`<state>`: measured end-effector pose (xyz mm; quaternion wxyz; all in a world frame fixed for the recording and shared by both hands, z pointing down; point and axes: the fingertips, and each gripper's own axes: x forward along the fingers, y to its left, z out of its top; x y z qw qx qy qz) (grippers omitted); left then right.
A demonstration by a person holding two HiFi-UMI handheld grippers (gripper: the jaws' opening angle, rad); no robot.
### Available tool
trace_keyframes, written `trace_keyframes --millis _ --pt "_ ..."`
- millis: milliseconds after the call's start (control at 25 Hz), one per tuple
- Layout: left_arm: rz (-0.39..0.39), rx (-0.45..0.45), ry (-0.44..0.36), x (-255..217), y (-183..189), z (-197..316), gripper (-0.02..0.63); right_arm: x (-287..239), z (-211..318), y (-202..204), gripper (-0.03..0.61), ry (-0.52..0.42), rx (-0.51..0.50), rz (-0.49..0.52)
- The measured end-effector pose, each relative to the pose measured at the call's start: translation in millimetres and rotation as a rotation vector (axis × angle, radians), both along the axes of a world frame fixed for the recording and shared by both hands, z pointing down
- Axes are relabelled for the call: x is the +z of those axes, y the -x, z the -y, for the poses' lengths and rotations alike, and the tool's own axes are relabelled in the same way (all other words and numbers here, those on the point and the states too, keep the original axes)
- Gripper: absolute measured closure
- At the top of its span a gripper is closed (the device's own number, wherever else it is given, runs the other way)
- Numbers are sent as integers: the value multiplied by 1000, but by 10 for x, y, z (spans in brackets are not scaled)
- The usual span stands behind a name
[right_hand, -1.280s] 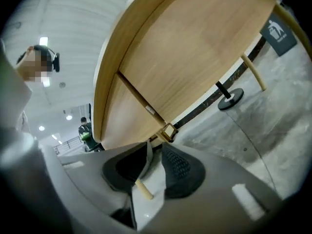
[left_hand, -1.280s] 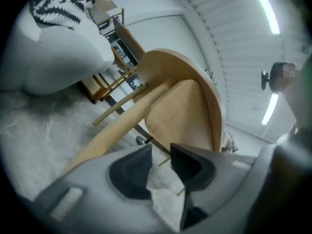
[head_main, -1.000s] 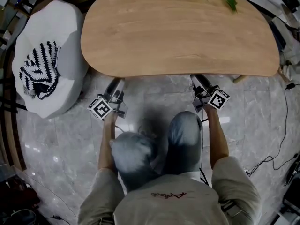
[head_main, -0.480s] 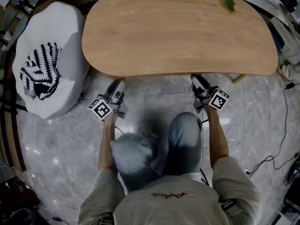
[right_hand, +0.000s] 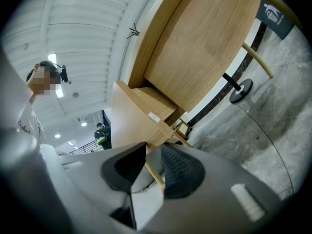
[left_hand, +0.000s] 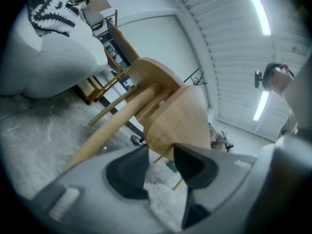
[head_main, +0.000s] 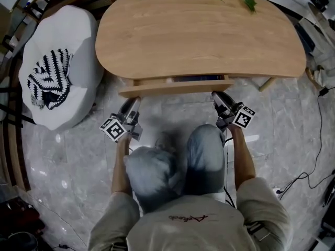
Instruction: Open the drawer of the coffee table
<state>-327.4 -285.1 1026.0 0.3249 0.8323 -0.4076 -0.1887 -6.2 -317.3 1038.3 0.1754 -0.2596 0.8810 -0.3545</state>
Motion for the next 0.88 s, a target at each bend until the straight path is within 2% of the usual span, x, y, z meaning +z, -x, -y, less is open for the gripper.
trace_keyframes --millis 520,880 --pt "10 -15 14 -3 -171 -714 466 5 -671 -159 491 -20 -69 -24" --pt "17 -17 15 10 -209 -816 466 11 -754 -210 491 -20 -80 -8"
